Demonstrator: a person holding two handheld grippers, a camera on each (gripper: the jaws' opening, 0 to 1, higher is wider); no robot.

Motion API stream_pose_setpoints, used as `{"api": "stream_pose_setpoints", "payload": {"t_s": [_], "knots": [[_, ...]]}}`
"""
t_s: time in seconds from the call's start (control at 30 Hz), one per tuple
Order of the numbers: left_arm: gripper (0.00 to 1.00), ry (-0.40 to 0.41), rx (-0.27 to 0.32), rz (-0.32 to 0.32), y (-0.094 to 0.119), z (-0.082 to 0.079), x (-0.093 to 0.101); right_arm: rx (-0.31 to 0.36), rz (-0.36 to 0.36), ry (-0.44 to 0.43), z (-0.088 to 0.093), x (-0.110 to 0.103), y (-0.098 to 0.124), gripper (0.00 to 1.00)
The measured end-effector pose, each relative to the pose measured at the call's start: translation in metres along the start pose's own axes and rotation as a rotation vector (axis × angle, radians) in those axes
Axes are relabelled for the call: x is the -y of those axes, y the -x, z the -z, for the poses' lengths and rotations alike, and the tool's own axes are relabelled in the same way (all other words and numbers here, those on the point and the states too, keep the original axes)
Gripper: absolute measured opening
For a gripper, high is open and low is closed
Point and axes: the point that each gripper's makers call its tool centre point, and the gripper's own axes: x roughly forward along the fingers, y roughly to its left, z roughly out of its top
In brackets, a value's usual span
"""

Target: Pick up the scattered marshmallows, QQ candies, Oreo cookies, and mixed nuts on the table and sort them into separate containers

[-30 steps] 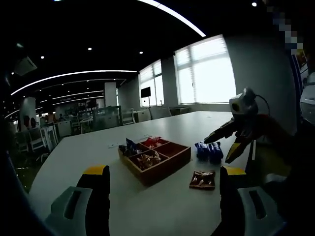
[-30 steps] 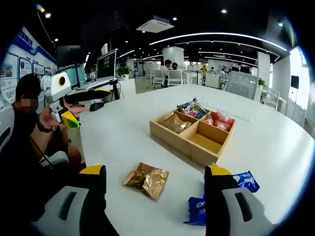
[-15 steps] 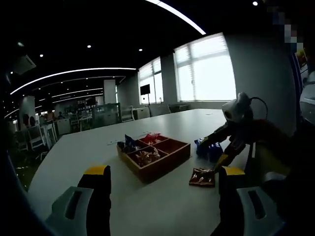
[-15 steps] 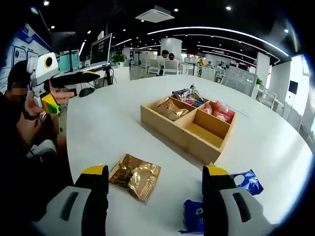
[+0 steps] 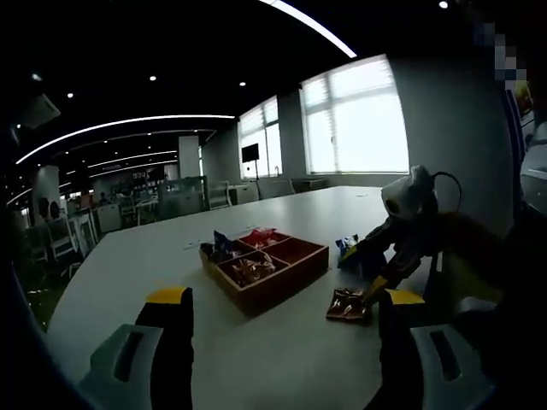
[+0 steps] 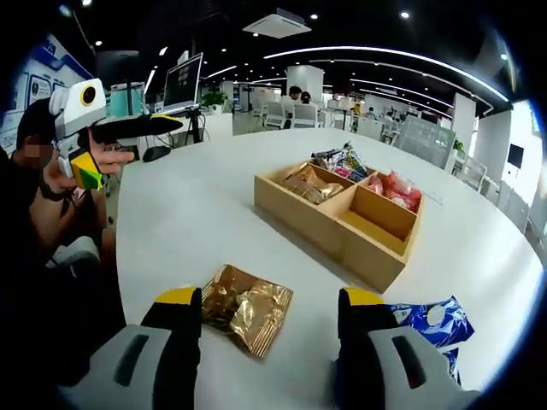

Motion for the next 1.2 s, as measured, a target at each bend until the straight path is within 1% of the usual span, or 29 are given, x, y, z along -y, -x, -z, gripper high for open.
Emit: {"api": "stream_pose_setpoints", "payload": {"t_s": [0.33,0.47,0.53,0.67,0.8,0.9,0.97,1.13,1.2], "knots": [[0.92,-0.004,0.001,0.000,0.001,-0.001,0.000,-0.037,-0.003,0.027,0.008,-0.002,-0.007,0.59],[0.92,-0.003,-0.001,0.002,0.001,0.000,0.000,-0.067,0.014,0.046,0.013,0.000,-0.009,0.58],[0.92,-0.001,0.002,0.003,0.001,0.000,0.001,-0.059,0.011,0.045,0.012,0.000,-0.009,0.57],[0.91,-0.002,0.003,0.006,0.001,0.000,0.001,-0.058,0.010,0.055,0.012,-0.001,-0.009,0.50],[0.91,-0.001,0.005,0.005,0.001,-0.001,0.001,-0.062,0.007,0.063,0.013,-0.002,-0.009,0.47],[0.91,-0.002,0.004,0.006,0.002,-0.001,0.001,-0.060,-0.006,0.061,0.013,-0.004,-0.010,0.44],[0.91,-0.002,0.004,0.002,0.002,-0.001,0.000,-0.059,-0.020,0.052,0.014,-0.007,-0.010,0.39],[0.90,-0.006,0.002,0.001,0.003,0.000,0.000,-0.058,-0.025,0.039,0.014,-0.007,-0.010,0.38],[0.89,-0.004,-0.001,0.000,0.003,0.001,0.000,-0.056,-0.024,0.036,0.014,-0.008,-0.010,0.36]]}}
